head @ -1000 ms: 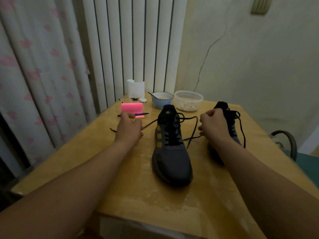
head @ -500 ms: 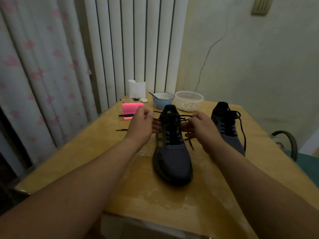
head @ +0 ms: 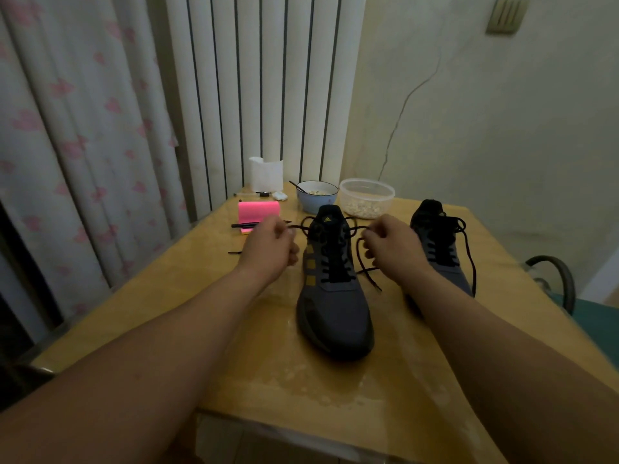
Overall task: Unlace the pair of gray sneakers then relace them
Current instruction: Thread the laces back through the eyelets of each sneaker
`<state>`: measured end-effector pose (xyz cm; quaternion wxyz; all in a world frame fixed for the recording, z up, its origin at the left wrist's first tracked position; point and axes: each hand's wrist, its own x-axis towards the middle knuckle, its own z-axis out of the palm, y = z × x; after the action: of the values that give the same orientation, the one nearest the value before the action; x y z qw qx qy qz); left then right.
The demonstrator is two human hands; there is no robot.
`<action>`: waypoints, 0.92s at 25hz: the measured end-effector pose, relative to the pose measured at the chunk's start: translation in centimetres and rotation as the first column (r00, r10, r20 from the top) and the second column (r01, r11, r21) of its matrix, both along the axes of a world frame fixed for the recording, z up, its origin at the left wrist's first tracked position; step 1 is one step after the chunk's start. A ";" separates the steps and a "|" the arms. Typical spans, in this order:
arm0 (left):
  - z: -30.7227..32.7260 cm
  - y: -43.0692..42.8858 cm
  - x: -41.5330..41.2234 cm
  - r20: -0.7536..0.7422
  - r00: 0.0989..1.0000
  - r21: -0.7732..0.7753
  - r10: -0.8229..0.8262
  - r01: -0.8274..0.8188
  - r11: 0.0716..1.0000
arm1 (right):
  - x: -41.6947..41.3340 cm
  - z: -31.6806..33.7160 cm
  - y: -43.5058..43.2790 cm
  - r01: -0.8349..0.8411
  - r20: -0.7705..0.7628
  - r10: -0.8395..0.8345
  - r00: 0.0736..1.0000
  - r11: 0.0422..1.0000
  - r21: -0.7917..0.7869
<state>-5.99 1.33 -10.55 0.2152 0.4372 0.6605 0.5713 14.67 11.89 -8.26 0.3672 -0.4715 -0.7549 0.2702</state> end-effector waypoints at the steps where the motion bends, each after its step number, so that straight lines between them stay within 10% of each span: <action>1: -0.1 0.0 -0.6 0.096 0.989 0.000 0.109 -0.109 0.994 | 0.4 0.0 0.4 0.097 -0.055 -0.098 0.994 0.995 -0.025; 5: -0.8 -0.7 -0.7 0.043 0.963 -0.026 0.267 -0.266 0.964 | 1.8 -0.1 0.3 0.212 -0.186 -0.250 0.950 0.957 -0.199; 13: 0.6 -0.2 2.5 -0.222 0.970 0.131 -0.097 0.128 0.983 | -0.9 -0.3 -2.5 -0.160 -0.077 0.166 0.983 0.984 0.077; 23: -0.3 0.2 2.2 -0.088 0.993 0.114 -0.080 0.090 0.989 | -1.1 0.6 -2.6 -0.138 -0.127 0.140 0.982 0.990 0.020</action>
<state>-3.78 1.55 -10.87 0.1856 0.5003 0.6148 0.5807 13.60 9.30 -7.63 0.3977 -0.3973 -0.7624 0.3206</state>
